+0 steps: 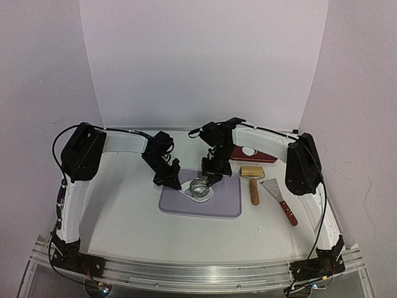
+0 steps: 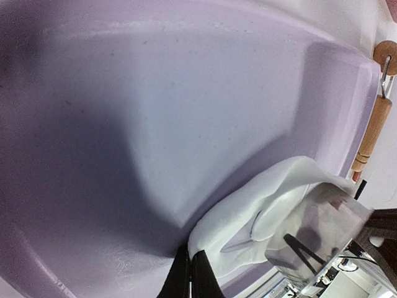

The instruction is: Roll out the dumpling wrappers from the dough

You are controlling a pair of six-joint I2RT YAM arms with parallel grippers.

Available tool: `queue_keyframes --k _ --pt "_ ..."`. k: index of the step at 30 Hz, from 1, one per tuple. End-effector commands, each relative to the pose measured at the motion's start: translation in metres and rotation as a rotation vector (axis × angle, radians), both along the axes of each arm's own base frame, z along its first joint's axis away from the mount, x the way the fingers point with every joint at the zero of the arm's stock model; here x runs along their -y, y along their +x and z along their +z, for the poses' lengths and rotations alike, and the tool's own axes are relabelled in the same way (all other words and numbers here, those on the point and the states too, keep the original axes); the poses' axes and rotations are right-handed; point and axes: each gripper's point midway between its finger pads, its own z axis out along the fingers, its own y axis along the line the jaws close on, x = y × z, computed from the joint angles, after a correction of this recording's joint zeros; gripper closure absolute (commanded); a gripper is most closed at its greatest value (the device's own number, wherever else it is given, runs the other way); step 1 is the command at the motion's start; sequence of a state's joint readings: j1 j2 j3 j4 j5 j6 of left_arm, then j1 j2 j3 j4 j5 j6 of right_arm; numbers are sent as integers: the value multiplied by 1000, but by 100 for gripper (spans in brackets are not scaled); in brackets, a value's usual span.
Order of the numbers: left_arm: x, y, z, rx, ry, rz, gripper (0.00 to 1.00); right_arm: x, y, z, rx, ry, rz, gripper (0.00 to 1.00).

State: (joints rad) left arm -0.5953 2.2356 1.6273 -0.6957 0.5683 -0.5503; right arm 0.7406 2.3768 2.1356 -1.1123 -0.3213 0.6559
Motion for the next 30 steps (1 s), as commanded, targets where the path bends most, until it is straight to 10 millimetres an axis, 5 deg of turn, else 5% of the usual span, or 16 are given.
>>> queue_keyframes --k 1,9,22,30 --pt "12 2 20 55 -30 -31 100 -16 13 30 39 79 -28 100" --pt "29 3 26 64 -49 -70 100 -10 10 30 37 63 -43 100" --pt "58 8 64 78 -164 -115 100 -1 15 51 102 45 -64 100" --pt "68 9 85 80 -215 -131 100 16 2 32 67 -22 -58 100"
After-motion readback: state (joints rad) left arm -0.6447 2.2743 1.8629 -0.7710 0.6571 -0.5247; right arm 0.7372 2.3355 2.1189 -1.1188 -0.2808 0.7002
